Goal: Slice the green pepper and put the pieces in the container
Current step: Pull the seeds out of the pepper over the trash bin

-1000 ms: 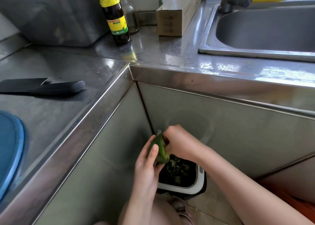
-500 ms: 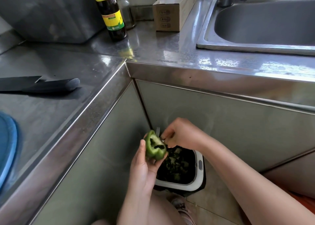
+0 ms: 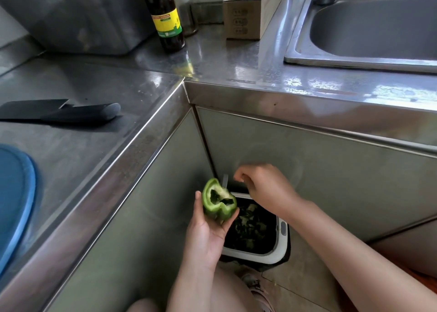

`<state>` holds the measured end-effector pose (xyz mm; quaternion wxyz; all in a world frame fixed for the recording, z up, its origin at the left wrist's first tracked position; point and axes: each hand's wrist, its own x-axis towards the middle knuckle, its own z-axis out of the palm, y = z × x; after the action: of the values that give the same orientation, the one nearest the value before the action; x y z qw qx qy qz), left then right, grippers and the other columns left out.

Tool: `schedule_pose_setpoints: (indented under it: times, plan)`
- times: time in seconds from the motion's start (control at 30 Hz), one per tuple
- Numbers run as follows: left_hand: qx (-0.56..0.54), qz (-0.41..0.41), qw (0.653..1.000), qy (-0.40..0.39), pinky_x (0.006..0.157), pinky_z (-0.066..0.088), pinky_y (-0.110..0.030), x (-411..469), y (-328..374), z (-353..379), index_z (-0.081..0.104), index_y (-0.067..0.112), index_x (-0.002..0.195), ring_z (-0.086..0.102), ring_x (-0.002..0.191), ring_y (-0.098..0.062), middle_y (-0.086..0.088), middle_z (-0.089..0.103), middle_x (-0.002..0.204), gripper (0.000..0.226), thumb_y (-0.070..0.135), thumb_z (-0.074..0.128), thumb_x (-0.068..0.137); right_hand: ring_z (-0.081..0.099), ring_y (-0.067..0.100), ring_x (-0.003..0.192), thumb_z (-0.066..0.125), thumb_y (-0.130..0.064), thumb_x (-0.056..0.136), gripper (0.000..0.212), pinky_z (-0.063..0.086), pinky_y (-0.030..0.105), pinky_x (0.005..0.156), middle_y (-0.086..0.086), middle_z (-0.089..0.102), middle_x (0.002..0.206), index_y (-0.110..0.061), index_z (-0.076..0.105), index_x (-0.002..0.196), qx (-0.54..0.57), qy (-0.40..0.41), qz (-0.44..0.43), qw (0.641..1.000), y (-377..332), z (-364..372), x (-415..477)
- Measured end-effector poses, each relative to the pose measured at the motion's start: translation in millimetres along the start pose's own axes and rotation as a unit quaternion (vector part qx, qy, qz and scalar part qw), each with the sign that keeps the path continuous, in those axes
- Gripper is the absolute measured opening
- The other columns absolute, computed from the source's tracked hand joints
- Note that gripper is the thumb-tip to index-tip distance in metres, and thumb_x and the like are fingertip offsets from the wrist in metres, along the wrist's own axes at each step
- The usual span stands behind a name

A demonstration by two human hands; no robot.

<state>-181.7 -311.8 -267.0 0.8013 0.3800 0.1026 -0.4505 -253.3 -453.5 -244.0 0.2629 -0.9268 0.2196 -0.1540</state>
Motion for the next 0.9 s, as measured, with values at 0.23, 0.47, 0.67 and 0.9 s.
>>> schedule_pose_setpoints:
  times: [0.23, 0.47, 0.67, 0.9]
  plan:
    - [0.053, -0.004, 0.998, 0.016, 0.075, 0.059, -0.04, -1, -1, -1, 0.059, 0.012, 0.119, 0.067, 0.101, -0.026, -0.015, 0.066, 0.116, 0.057, 0.05, 0.054, 0.077, 0.045, 0.019, 0.093, 0.058, 0.005, 0.073, 0.046, 0.048, 0.034, 0.065, 0.001, 0.049, 0.101, -0.023, 0.062, 0.11, -0.066, -0.068, -0.203, 0.974, -2, -12, -6]
    - [0.084, 0.009, 0.996, 0.002, 0.083, 0.056, -0.043, 0, -3, -1, 0.059, 0.011, 0.12, 0.062, 0.111, -0.027, -0.014, 0.066, 0.117, 0.058, 0.05, 0.054, 0.078, 0.041, 0.022, 0.09, 0.062, -0.014, 0.073, 0.035, 0.041, 0.03, 0.071, 0.003, 0.048, 0.098, -0.023, 0.066, 0.106, -0.184, -0.078, -0.274, 0.941, -13, -15, -12]
    - [0.11, 0.023, 0.993, 0.025, 0.078, 0.057, -0.041, -2, -5, 3, 0.062, 0.008, 0.116, 0.066, 0.104, -0.025, -0.014, 0.069, 0.11, 0.055, 0.047, 0.056, 0.077, 0.038, 0.021, 0.084, 0.062, -0.019, 0.07, 0.014, 0.026, 0.031, 0.071, 0.003, 0.049, 0.089, -0.018, 0.067, 0.084, -0.242, -0.033, -0.27, 0.931, -16, -1, -21]
    - [0.144, 0.025, 0.989, 0.021, 0.079, 0.056, -0.041, -5, -5, 4, 0.062, 0.012, 0.117, 0.065, 0.105, -0.024, -0.013, 0.068, 0.113, 0.054, 0.047, 0.057, 0.077, 0.036, 0.019, 0.083, 0.063, -0.022, 0.071, 0.005, 0.023, 0.03, 0.069, 0.0, 0.048, 0.085, -0.018, 0.065, 0.069, -0.229, -0.024, -0.275, 0.933, -20, 0, -16]
